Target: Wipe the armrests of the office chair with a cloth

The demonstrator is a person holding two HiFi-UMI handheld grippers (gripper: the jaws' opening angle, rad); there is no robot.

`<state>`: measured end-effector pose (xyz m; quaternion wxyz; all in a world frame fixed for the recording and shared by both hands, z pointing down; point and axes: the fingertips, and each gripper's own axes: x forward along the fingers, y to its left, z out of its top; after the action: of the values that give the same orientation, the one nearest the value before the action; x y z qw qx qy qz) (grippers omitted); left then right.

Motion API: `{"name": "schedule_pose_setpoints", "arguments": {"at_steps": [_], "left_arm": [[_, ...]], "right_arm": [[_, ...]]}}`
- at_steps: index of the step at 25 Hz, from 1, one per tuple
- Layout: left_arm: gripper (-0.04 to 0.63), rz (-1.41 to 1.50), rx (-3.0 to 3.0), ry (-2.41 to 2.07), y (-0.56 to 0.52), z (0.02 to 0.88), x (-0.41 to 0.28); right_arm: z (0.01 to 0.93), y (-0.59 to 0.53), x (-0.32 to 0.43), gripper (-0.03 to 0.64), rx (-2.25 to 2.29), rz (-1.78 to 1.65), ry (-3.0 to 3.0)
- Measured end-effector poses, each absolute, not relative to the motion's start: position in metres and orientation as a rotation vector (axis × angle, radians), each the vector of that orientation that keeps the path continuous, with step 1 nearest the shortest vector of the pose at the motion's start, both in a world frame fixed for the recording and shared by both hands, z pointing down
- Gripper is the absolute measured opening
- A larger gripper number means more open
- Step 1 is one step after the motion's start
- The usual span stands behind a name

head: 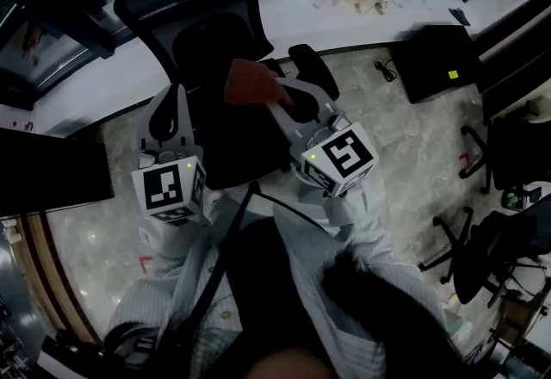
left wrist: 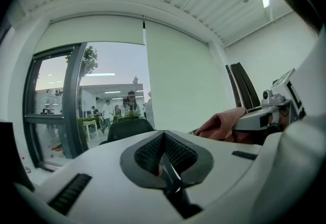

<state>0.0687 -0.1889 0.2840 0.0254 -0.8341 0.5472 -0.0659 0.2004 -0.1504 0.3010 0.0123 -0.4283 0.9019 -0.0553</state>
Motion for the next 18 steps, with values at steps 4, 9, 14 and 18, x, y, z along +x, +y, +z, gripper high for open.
{"name": "schedule_pose_setpoints", "arguments": {"at_steps": [4, 9, 14, 18], "left_arm": [[0.003, -0.181, -2.567, 1.833, -0.179, 0.291, 0.176], [0.003, -0.196, -2.536, 1.956, -0.169, 0.299, 0.258], [0.003, -0.211, -2.481, 2.011, -0.169, 0.307, 0.283], [0.003, -0.253, -2.447, 2.083, -0.167, 0.318, 0.274]], "right_arm": [[0.298, -0.149, 0.333, 0.028, -1.339, -0.189, 2.890], [0.316, -0.156, 0.459, 0.028, -1.385, -0.253, 2.943], [0.353, -0.180, 0.489, 0.028, -1.366, -0.320, 2.991], [0.395, -0.198, 0.469, 0.028, -1.297, -0.391, 3.065]]}}
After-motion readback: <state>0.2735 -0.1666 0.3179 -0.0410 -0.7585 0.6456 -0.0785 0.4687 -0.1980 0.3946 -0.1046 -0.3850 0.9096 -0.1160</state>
